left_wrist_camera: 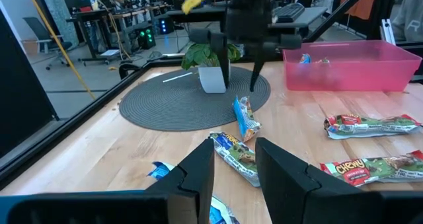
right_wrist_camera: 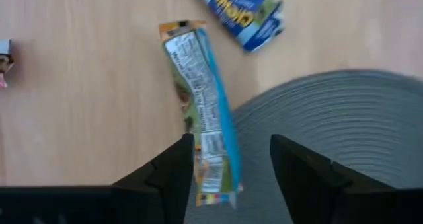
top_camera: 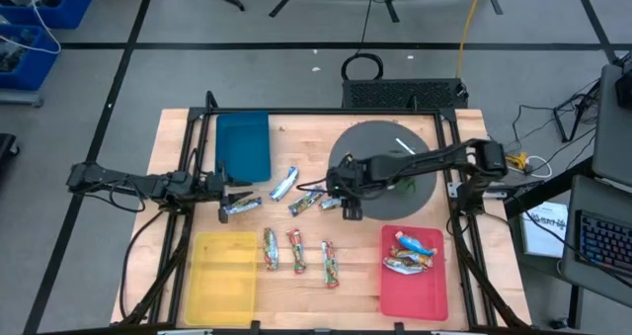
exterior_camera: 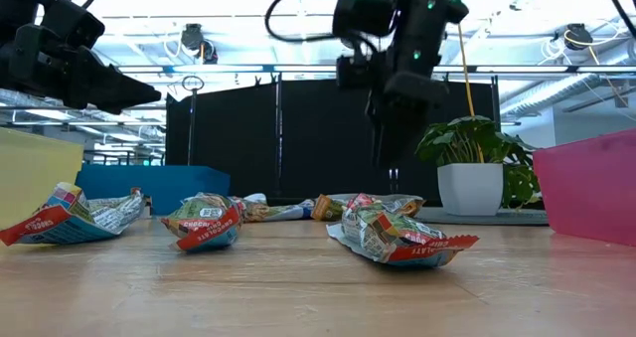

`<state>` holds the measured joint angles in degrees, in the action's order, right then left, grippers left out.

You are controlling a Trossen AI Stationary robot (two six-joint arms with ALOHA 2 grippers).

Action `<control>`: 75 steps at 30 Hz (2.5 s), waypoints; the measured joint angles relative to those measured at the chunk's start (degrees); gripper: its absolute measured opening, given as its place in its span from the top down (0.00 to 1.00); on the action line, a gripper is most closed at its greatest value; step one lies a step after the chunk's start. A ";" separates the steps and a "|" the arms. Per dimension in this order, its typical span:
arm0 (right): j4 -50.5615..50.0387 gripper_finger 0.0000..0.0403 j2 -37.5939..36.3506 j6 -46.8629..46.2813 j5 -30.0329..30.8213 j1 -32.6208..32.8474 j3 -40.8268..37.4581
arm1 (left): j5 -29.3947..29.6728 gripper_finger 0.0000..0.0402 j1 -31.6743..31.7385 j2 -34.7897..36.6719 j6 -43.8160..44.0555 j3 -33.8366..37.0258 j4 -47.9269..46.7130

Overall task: Pick and place Granola Bars by type
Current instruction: Put the yellow granola bar into the pink bin

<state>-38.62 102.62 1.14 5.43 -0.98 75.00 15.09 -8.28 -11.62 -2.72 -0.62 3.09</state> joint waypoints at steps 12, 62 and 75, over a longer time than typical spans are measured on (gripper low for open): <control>0.66 0.55 5.13 0.36 -1.14 -1.65 0.02 | 0.00 0.71 0.00 0.00 0.00 0.00 -0.11; -18.70 1.00 -29.96 -59.98 0.68 33.66 -2.21 | -0.02 0.71 0.00 -0.01 0.66 -0.02 -0.34; 11.96 1.00 -30.18 -96.95 1.31 54.20 -25.51 | -0.02 0.71 0.00 0.00 0.66 -0.02 -0.33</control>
<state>-26.65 72.44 -95.81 6.75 53.23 49.50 15.07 -8.27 -11.62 -2.07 -0.64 2.76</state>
